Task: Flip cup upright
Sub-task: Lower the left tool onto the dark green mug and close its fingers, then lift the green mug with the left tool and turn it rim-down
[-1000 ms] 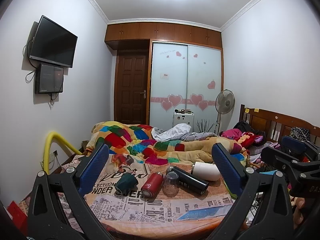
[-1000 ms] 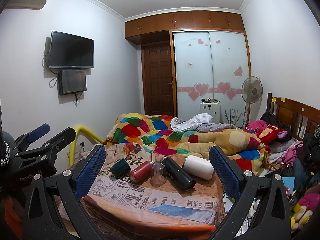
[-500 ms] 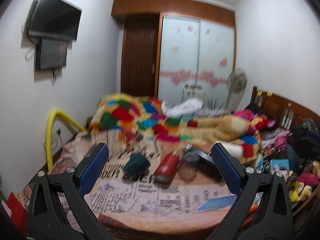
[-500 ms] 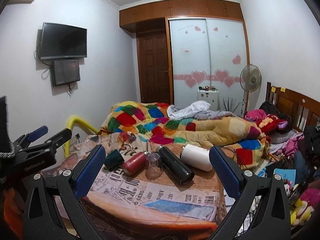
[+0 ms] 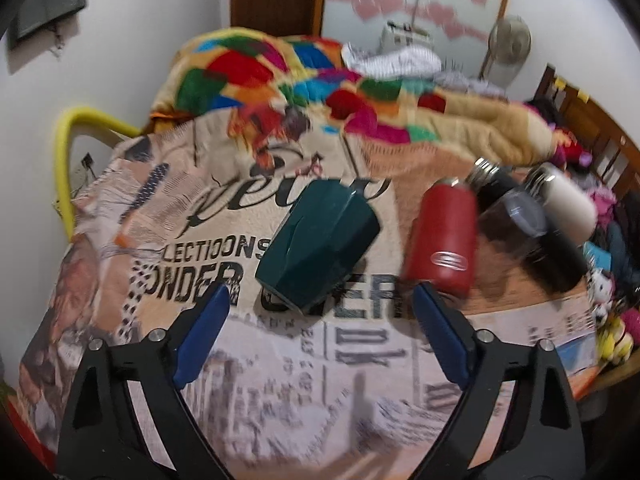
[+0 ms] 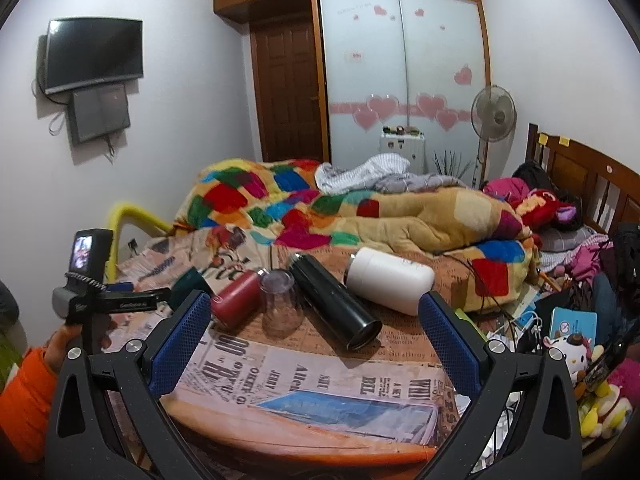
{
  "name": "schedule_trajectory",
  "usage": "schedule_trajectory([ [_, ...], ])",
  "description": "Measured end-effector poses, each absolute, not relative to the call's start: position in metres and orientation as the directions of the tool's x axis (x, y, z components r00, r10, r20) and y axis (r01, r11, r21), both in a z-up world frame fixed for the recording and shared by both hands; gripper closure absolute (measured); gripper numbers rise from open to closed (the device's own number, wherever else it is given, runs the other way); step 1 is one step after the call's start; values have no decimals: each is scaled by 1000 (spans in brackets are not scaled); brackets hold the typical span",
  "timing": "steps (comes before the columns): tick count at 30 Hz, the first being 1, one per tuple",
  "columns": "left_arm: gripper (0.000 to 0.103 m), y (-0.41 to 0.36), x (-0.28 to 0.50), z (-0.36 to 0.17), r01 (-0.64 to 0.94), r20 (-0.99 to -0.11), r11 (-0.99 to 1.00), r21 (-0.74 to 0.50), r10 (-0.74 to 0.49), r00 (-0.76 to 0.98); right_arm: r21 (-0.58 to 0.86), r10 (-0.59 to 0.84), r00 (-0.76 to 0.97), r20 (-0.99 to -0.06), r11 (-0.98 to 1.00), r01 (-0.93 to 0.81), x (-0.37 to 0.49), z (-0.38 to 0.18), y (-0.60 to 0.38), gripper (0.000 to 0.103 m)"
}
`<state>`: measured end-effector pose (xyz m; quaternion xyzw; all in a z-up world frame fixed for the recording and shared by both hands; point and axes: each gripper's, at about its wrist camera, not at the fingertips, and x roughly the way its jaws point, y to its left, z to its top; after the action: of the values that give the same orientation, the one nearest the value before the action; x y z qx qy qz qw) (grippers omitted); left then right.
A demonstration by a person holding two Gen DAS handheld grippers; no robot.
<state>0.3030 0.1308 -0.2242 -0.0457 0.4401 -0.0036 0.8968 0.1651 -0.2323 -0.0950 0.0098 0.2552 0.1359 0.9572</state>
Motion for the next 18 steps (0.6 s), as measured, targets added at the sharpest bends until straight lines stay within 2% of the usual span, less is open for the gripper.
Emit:
schedule_trajectory([
  [4,19,141,333,-249,-7,-824,994,-108,-86,561,88,253,813,-524,966,-244,180,-107,-229,0],
  [11,23,148,360,-271,46,-834,981,-190,-186,519,76,234,788,-569,970,-233,198,-121,-221,0],
  [18,31,142,373,-276,52,-832,985,-164,-167,530,72,227,776,-589,971,-230,206,-128,-215,0],
])
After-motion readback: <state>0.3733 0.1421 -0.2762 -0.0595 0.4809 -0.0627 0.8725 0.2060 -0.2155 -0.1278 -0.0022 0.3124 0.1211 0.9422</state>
